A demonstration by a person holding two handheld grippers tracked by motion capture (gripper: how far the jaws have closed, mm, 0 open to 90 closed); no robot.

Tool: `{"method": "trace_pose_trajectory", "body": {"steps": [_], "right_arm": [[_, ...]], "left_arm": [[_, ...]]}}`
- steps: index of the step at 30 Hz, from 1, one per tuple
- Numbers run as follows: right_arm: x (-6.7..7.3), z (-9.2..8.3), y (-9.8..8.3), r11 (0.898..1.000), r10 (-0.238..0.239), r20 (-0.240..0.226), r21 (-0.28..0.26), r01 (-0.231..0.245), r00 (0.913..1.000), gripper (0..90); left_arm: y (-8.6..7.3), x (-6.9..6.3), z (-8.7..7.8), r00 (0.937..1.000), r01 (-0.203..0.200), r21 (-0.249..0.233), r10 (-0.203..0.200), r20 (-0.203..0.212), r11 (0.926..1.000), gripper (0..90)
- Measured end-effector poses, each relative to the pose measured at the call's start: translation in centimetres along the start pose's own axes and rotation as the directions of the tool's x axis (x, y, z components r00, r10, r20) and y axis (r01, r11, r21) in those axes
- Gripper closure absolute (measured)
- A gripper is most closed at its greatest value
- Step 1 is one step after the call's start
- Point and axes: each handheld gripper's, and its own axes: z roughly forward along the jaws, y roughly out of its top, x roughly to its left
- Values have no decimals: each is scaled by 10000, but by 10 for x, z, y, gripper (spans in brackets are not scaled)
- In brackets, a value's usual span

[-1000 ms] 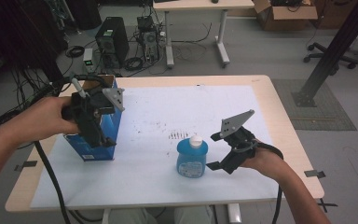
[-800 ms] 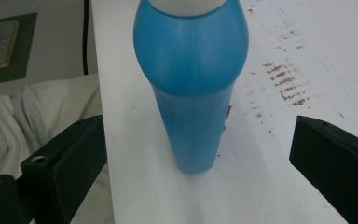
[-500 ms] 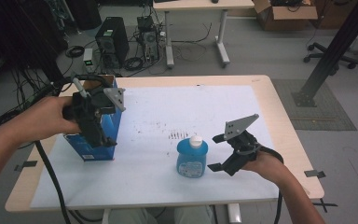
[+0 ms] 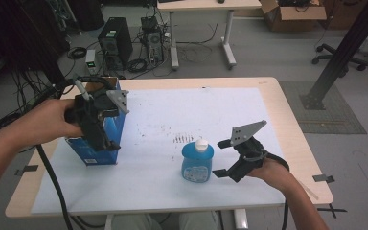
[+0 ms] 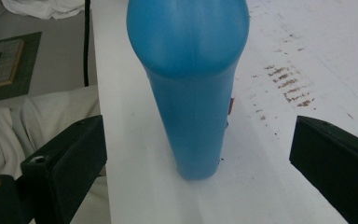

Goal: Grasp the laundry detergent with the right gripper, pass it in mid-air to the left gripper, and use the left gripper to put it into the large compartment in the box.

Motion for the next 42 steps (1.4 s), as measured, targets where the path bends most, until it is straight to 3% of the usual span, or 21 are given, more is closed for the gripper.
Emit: {"method": "trace_pose_trajectory", "body": {"steps": [13, 42], "right_arm": [[0, 10, -5, 9987, 109, -36, -502, -111, 9999, 34], [2, 41, -8, 9942, 37, -176, -1071, -55, 9998, 42]], "left_arm": [[2, 0, 1, 10000, -85, 13, 85, 7, 10000, 67], [4, 0, 1, 10000, -79, 7, 79, 15, 10000, 67]]}}
